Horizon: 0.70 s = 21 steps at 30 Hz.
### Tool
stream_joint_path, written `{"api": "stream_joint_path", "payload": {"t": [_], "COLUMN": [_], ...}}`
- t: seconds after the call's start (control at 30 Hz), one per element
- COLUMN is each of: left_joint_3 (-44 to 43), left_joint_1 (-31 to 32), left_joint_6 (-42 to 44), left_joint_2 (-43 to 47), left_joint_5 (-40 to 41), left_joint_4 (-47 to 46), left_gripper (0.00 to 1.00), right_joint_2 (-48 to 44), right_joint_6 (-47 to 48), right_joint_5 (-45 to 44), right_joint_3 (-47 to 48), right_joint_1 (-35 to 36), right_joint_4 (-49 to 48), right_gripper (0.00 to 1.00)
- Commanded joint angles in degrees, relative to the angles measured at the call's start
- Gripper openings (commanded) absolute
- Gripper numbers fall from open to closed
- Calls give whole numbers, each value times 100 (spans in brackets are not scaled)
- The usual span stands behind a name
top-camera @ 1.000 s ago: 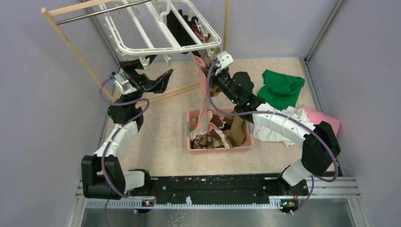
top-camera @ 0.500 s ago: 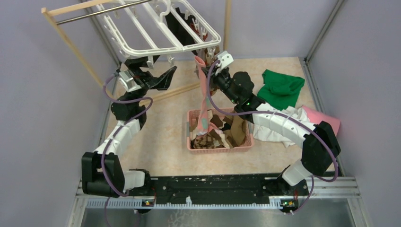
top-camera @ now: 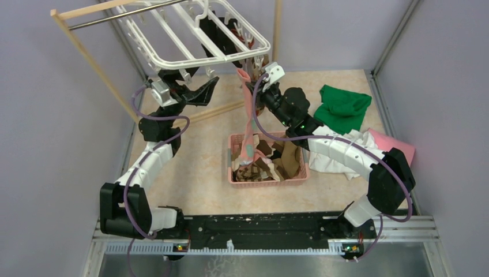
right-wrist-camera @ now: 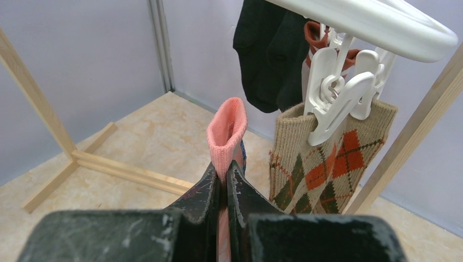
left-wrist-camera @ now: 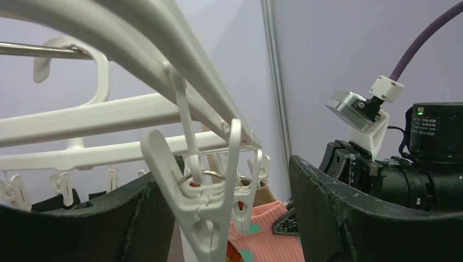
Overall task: Clip the socks to the hanger
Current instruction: Adjust the hanger at the center of the board.
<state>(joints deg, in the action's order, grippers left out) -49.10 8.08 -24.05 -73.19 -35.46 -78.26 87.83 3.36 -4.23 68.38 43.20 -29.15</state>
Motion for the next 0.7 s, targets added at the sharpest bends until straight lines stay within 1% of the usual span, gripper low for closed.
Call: {"api": "stream_joint_path", "payload": {"t": [0.0,0.33,0.67], "left_joint_3": [-242,-351,-398], "left_joint_1": [61,149,194], "left_joint_6": [164,68,-2], "left_joint_2": [-77,-202,-249], "left_joint_5": [59,45,42], "left_joint_4": [-32,-128,-198], "left_gripper": [76,73,65], "right_joint_2": [-58,-77,-95], "right_joint_6": [-80,-86,-97], "right_joint_5": [48,54,60], "right_joint_3": [262,236,217], "right_joint_1": [-56,-73,-76], "right_joint_4": [-214,-218,-208], "right_gripper": [0,0,0]}}
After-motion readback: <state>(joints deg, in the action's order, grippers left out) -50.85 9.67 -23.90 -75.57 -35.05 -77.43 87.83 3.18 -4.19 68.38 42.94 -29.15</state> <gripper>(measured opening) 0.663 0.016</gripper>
